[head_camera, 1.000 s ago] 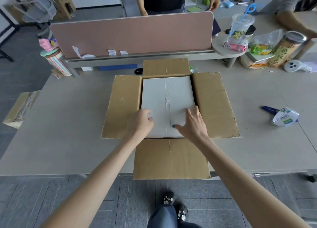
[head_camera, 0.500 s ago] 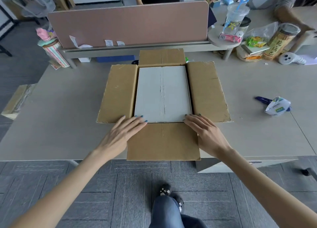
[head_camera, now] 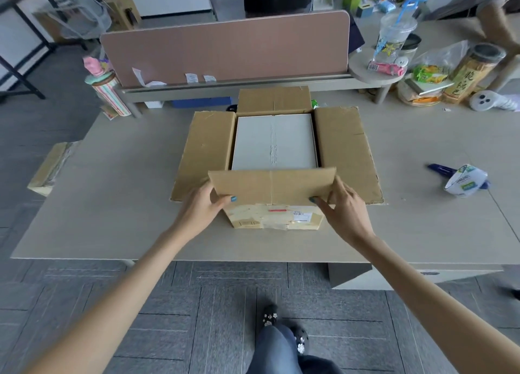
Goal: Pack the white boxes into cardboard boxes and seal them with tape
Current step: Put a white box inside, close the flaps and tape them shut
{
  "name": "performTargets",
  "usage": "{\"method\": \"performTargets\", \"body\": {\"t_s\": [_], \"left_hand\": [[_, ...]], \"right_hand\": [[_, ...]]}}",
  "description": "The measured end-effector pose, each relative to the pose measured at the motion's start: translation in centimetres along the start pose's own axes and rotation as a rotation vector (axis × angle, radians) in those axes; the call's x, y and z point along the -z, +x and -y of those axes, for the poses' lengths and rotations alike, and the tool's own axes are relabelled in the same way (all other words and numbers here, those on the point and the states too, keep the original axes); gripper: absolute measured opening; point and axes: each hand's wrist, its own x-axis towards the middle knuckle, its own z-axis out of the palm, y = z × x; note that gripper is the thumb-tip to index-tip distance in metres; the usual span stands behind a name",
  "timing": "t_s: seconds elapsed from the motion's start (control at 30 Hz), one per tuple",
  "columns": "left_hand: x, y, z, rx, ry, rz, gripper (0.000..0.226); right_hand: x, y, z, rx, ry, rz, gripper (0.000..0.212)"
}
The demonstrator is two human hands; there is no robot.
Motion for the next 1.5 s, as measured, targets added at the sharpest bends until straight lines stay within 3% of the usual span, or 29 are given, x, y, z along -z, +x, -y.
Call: {"method": "performTargets", "body": {"t_s": [0.1,0.17,0.23,0.4,0.53,0.73,1.23,1.5], "left_hand": [[-1.2,0.8,-0.4,0.089,-0.04,-0.059,0.076],[-2.0,1.3,-0.5,0.118,0.063,-0.037,0.09],[-2.8,1.4,-0.7,0.077,0.2,0.018,0.082],[-4.0,1.2,-0.5,0.058,0.364,0.132,0.054],[-4.2,1.1,-0.5,0.064,0.367,0.121,0.057],[-3.7,3.2,-0.5,0.018,0.424,0.105,0.068],[-2.5,19.4,-0.6,-0.031,0.338,0.099,0.055],[-2.9,25.6,2.3,0.113,0.187,0.151,0.061]], "right_hand": [[-0.2,1.6,0.8,-0.064,0.042,0.006,0.074],[-0.4,2.5,0.9,-0.027,-0.041,0.006,0.089],[-0.6,3.2,0.9,0.031,-0.14,0.062,0.085],[-2.4,3.1,0.2,0.164,-0.308,0.23,0.05],[-3.0,3.0,-0.3,0.134,-0.315,0.248,0.06],[-2.2,5.7,0.5,0.179,-0.265,0.188,0.038],[-3.6,21.3,1.0,0.085,-0.33,0.161,0.045],[-5.4,27.5,-0.9,-0.244,-0.289,0.18,0.061]]}}
